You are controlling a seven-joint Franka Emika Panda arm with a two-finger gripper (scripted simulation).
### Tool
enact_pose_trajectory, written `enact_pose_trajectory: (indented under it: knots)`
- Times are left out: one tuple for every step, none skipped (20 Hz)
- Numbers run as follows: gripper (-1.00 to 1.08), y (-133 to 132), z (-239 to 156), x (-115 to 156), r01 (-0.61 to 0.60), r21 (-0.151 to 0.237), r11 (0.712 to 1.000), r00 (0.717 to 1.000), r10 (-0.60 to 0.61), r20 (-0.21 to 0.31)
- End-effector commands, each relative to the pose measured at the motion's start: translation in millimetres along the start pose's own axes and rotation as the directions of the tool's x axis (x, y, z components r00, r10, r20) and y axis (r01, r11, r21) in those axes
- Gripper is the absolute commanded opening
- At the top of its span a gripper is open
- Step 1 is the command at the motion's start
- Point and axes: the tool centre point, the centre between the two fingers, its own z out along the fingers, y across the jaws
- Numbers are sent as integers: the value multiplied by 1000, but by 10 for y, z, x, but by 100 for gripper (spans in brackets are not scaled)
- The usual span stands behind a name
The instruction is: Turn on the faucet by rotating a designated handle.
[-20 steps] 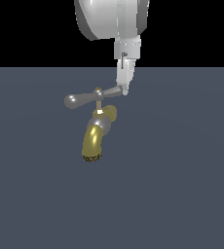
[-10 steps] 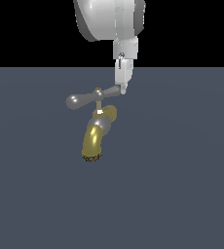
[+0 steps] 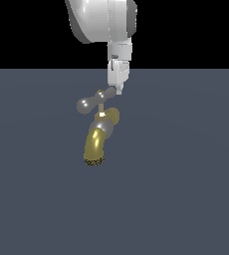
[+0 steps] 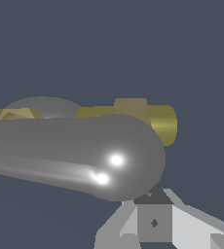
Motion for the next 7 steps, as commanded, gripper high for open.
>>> enact_pose_trajectory:
  knots:
    - [-100,-87,-11,525,51,2,999,998,-51,-20]
    - [-100,-85,-13,582,52,2,999,998,-52,-21]
    - [-100,-83,-14,638,54,2,999,998,-54,-21]
    - [-100,-81,-16,694,55,2,998,998,-55,-22]
    - [-100,-79,-17,748,56,2,998,998,-56,-22]
    - [-100,-77,-19,801,57,2,998,998,-57,-23]
    - [-100,-77,-19,801,57,2,998,998,-57,-23]
